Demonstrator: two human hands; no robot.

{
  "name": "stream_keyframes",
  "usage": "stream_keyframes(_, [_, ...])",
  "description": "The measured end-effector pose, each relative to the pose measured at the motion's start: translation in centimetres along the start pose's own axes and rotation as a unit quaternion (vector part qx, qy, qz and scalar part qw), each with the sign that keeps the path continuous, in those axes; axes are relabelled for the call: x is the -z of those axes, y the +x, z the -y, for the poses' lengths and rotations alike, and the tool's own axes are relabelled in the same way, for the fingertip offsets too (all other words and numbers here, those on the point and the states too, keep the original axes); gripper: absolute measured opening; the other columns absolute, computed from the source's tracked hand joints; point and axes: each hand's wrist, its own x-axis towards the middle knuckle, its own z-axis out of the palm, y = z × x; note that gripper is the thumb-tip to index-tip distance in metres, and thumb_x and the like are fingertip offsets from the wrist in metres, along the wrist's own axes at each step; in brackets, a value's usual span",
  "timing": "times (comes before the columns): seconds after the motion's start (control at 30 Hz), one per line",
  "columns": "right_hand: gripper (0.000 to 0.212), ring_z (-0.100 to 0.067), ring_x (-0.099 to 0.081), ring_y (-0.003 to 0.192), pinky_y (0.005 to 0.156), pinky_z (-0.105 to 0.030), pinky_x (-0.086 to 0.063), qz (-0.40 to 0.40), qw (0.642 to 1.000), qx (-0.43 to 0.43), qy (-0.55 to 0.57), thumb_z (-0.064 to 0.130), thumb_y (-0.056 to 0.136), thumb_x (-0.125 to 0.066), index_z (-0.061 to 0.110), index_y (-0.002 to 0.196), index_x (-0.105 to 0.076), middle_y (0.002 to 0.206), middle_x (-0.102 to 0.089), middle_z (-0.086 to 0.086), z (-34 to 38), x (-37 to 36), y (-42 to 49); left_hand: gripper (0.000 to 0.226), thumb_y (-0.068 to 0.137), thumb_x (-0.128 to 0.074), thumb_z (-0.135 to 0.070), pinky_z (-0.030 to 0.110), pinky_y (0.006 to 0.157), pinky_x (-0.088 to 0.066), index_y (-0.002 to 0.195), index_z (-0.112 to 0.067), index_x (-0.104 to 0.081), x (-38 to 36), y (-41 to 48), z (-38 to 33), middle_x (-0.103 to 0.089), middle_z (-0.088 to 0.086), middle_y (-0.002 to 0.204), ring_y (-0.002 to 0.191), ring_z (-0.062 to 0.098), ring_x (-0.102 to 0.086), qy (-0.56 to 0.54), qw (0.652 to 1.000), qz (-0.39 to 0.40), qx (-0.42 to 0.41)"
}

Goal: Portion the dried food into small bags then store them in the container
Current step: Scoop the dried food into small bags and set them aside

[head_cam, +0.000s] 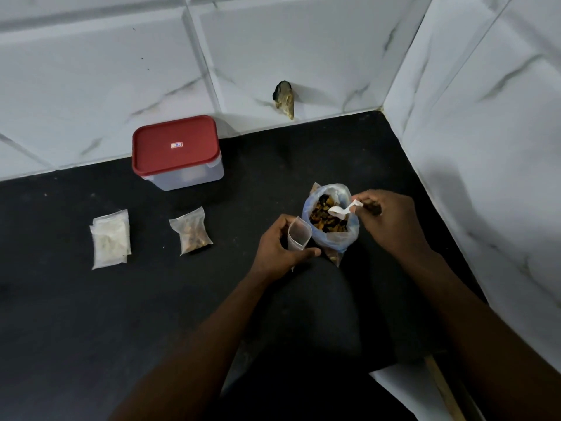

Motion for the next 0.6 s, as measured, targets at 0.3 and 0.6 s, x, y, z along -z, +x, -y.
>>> stream_keyframes(0.3, [0.019, -0.003, -0.068, 0.085, 0.080, -0.013, -0.052, 0.062, 0.997, 0.014, -0.032, 0.003, 0.086, -0.075, 0.009, 0.104, -0.078, 0.096, -0.076, 0.000, 0.7, 0.6, 0.5, 0.053, 0.069, -0.094, -0.030, 0.028, 0.089, -0.059, 0.112, -0.029, -0.063, 0.1, 0.2, 0.0, -0.067, -0.013, 0.115, 0.107, 0.000, -0.064, 0.021, 0.999, 0.036, 0.024])
stream_keyframes(0.6, [0.015, -0.006, -0.073, 0.075, 0.078, -0.028, -0.061, 0.069, 0.986, -0.152, 0.011, 0.009, 0.092, -0.070, 0.015, 0.104, -0.078, 0.091, -0.077, 0.003, 2.2, -0.9, 1.1, 0.051, 0.070, -0.094, -0.025, 0.017, 0.085, -0.055, 0.112, -0.031, -0.064, -0.1, 0.0, 0.0, -0.067, -0.014, 0.116, 0.108, -0.003, -0.064, 0.033, 0.998, 0.059, 0.018])
